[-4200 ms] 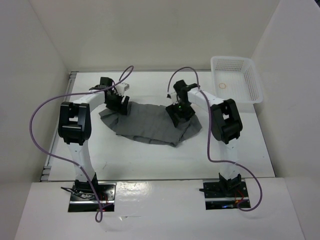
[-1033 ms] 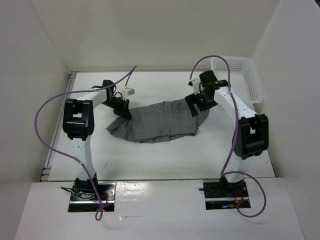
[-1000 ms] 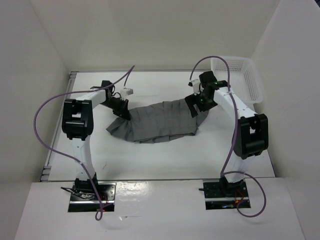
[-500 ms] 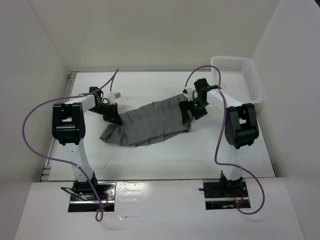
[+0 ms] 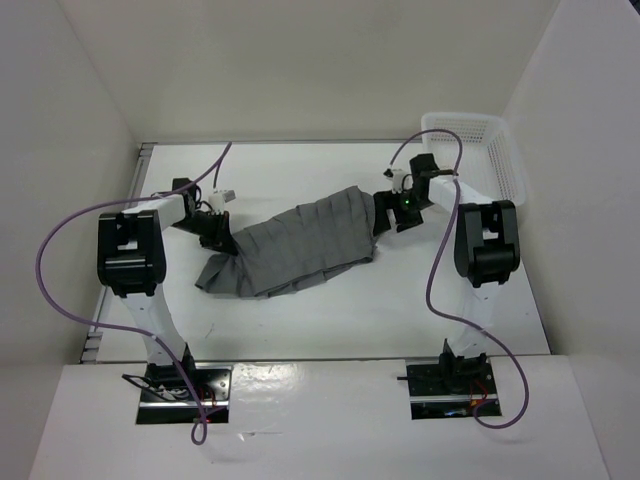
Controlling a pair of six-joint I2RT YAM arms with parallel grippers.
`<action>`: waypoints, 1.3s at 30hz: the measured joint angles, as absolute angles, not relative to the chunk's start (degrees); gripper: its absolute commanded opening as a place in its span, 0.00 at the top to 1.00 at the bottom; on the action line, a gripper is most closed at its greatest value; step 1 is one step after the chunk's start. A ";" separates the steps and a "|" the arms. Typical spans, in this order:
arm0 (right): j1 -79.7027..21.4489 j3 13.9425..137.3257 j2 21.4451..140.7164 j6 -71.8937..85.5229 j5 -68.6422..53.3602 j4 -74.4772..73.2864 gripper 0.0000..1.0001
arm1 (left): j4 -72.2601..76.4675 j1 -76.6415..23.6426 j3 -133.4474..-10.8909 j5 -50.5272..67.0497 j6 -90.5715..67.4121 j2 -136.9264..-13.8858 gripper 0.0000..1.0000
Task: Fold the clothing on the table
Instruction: Fold the skirt
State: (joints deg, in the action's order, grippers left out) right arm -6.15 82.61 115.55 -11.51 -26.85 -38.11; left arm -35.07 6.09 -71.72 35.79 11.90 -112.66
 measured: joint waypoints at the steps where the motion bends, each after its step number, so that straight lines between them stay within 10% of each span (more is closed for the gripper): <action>1: -5.45 82.61 115.55 -11.51 -26.92 -37.69 0.06 | -35.07 6.09 -71.72 35.73 11.90 -112.64 1.00; 31: -8.10 86.70 121.32 -12.10 -39.40 -33.91 0.16 | -35.35 6.15 -71.59 35.86 13.32 -112.60 1.00; 39: -9.19 86.70 122.87 -12.60 -39.31 -34.06 0.73 | -35.57 6.20 -71.59 35.88 13.32 -112.60 1.00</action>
